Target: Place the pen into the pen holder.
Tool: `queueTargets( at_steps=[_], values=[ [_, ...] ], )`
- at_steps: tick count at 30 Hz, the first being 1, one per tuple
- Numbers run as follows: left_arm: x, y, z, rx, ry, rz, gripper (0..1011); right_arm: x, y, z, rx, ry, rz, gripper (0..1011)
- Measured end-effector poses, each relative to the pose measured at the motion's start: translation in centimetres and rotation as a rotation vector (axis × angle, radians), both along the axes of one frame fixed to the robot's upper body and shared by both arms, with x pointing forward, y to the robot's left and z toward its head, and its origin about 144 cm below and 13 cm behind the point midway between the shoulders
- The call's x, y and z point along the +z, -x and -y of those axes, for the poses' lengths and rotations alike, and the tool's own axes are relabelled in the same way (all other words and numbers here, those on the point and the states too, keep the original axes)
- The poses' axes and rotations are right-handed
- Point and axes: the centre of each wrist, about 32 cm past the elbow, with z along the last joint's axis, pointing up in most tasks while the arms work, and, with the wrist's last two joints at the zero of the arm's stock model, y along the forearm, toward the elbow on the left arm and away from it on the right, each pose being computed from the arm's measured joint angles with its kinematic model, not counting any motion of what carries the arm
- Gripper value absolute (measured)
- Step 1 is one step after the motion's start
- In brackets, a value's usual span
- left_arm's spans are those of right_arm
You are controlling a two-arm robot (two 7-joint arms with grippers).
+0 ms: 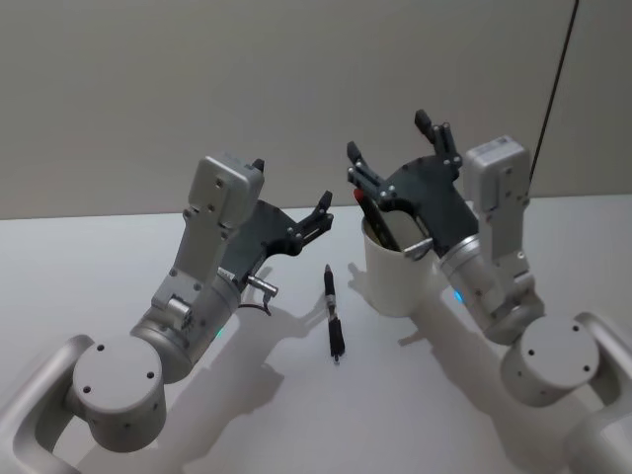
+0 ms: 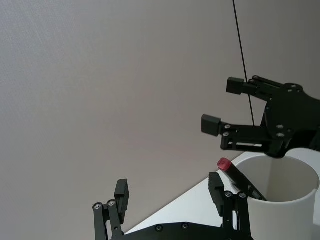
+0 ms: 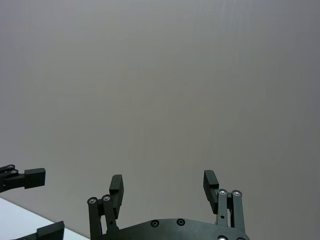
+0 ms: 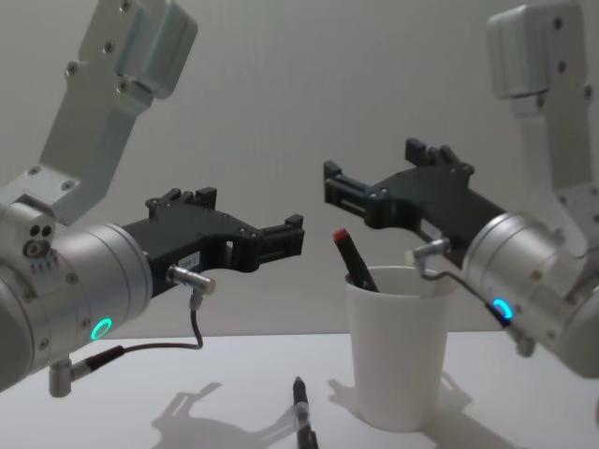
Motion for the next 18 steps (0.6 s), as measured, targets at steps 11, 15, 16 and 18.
queueTargets(
  at_steps=[11, 15, 16, 18],
  values=[
    [0.0, 0.0, 0.0, 0.000, 0.000, 0.000, 1004, 1.7, 0.7, 4.6, -0.016, 0.039, 0.001, 1001],
    [0.0, 0.0, 0.0, 0.000, 0.000, 0.000, 1003, 2.4, 1.3, 7.1, -0.029, 0.056, -0.001, 1001],
    [0.0, 0.0, 0.0, 0.000, 0.000, 0.000, 1004, 2.6, 1.5, 8.0, -0.034, 0.060, -0.003, 1001],
    [0.0, 0.0, 0.0, 0.000, 0.000, 0.000, 1003, 3.1, 1.9, 9.2, -0.040, 0.072, -0.006, 1001]
  ],
)
